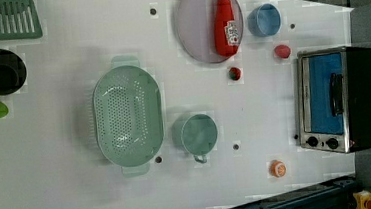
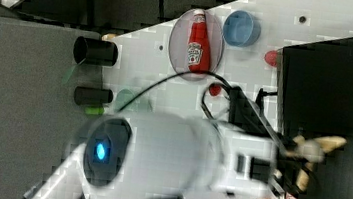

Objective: Pick banana from table and place on oven.

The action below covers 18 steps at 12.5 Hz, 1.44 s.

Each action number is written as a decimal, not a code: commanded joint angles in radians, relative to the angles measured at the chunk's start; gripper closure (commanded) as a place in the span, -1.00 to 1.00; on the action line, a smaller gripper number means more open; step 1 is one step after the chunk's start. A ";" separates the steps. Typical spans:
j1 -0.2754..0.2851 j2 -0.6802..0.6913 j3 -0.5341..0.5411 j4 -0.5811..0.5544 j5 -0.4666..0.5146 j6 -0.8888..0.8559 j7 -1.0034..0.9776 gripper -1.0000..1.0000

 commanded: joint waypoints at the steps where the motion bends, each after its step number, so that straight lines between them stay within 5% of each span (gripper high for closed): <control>1: 0.046 0.020 0.023 0.022 0.024 0.017 -0.082 0.11; 6: 0.049 0.026 0.030 0.022 0.025 0.030 -0.083 -0.99; 10: 0.093 -0.036 0.089 0.063 0.020 0.026 -0.030 -1.00; 18: 0.179 -0.346 0.353 0.074 0.019 -0.393 0.667 -1.00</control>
